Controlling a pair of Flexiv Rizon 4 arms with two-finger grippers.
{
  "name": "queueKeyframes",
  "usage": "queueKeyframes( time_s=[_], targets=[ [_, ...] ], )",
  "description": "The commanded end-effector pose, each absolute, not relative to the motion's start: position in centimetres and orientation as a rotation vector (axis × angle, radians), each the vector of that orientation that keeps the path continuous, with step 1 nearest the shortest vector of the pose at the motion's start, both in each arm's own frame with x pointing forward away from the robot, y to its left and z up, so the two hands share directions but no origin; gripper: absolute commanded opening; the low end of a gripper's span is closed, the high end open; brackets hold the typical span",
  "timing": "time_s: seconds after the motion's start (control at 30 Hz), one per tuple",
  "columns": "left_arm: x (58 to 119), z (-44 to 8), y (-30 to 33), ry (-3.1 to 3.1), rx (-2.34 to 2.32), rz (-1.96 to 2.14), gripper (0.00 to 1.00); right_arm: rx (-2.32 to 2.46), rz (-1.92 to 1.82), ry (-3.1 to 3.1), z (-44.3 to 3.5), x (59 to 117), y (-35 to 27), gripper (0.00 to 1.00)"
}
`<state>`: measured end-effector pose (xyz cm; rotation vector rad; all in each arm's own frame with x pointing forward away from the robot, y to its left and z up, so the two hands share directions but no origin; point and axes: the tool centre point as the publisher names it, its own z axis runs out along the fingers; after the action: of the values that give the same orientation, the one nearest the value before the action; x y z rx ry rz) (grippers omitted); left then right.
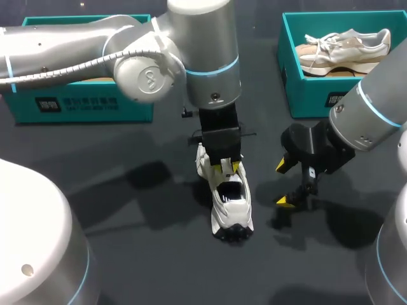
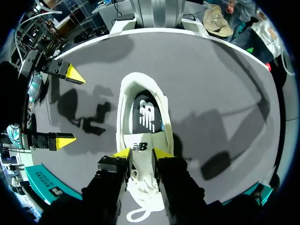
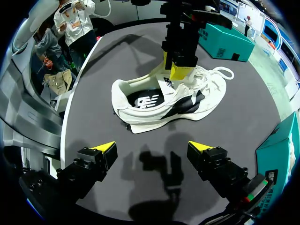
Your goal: Take the shoe out of the shoebox, open the shoe tongue, remove and reinsert the insole, then place the shoe into the shoebox
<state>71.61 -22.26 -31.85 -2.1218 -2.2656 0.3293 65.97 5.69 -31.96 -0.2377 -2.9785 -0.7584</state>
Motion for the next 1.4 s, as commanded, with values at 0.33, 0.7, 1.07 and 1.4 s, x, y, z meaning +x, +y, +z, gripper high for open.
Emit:
queueKeyframes(
  time_s=[0.33,0.7,1.07,1.4],
  targets=[
    [70.7,-28.6,-21.6,-2.281,-2.196,0.379,0.31,-0.240,-0.755,-2.981,-32.0,65.9,5.7,1.00],
    [69.2,-24.1,-20.7,-2.563,-1.977,0.233,1.00,-0.240,-0.755,-2.981,-32.0,65.9,5.7,1.00],
    [69.2,-24.1,-20.7,-2.563,-1.977,0.233,1.00,-0.240,-0.755,-2.981,-32.0,65.9,5.7,1.00],
    [68.8,-23.3,-18.9,-2.874,-1.141,0.118,1.00,-0.240,-0.755,-2.981,-32.0,65.9,5.7,1.00]
  ],
)
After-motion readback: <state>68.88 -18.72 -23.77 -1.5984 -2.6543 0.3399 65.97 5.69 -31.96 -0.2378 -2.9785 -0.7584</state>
